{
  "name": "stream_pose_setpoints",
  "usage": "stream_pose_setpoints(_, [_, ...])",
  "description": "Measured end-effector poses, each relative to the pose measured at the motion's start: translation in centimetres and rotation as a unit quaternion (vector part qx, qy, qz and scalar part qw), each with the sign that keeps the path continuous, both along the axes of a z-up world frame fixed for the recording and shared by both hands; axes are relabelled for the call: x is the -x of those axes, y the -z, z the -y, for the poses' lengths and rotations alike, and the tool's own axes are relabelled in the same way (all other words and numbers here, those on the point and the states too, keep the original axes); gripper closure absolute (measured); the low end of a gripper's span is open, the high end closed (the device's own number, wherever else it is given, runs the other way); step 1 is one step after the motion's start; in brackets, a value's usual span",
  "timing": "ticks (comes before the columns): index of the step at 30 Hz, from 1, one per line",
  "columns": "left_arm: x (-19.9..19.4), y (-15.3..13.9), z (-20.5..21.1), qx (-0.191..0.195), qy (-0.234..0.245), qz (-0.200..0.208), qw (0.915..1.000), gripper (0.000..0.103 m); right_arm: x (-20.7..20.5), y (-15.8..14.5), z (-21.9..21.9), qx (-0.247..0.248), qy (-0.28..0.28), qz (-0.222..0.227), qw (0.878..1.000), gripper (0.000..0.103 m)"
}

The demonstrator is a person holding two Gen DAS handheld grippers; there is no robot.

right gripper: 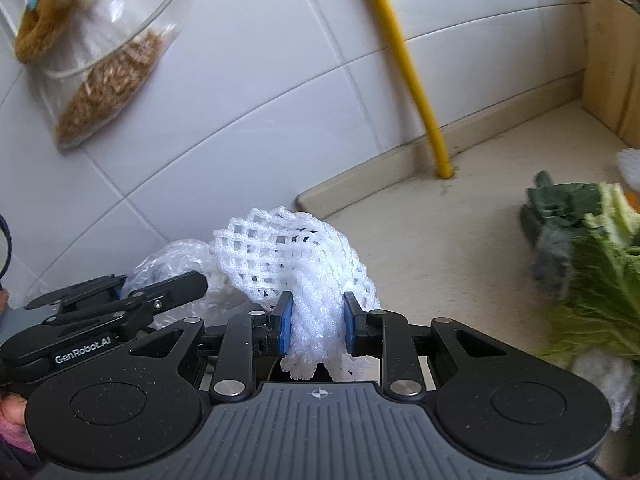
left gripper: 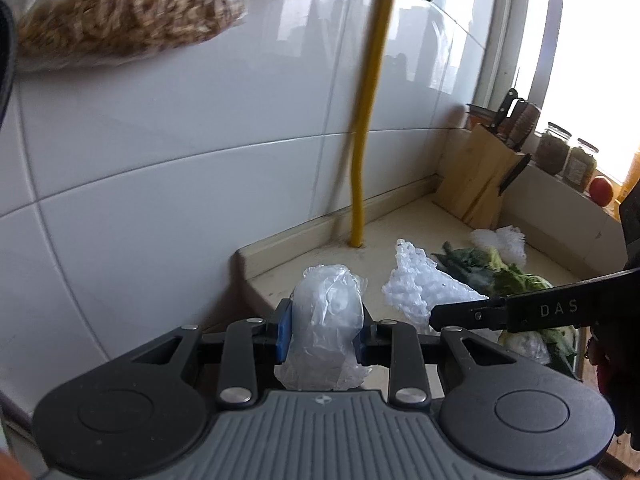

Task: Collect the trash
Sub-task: 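Carry the plastic bag with left tool while right carries foam net over the bin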

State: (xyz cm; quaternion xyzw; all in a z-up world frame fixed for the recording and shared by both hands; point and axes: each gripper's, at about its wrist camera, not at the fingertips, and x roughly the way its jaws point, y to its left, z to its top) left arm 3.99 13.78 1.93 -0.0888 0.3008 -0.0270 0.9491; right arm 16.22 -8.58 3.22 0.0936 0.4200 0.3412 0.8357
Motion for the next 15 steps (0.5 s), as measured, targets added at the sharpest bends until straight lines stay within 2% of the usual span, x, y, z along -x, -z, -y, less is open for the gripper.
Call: stream_pose_setpoints(15, [3.3,2.2,-5.2,0.008,-0.058,-0.028,0.9979,0.076,1.8,1.1,-6.6,0.019,-0.057,-0.017,0.998,0.071])
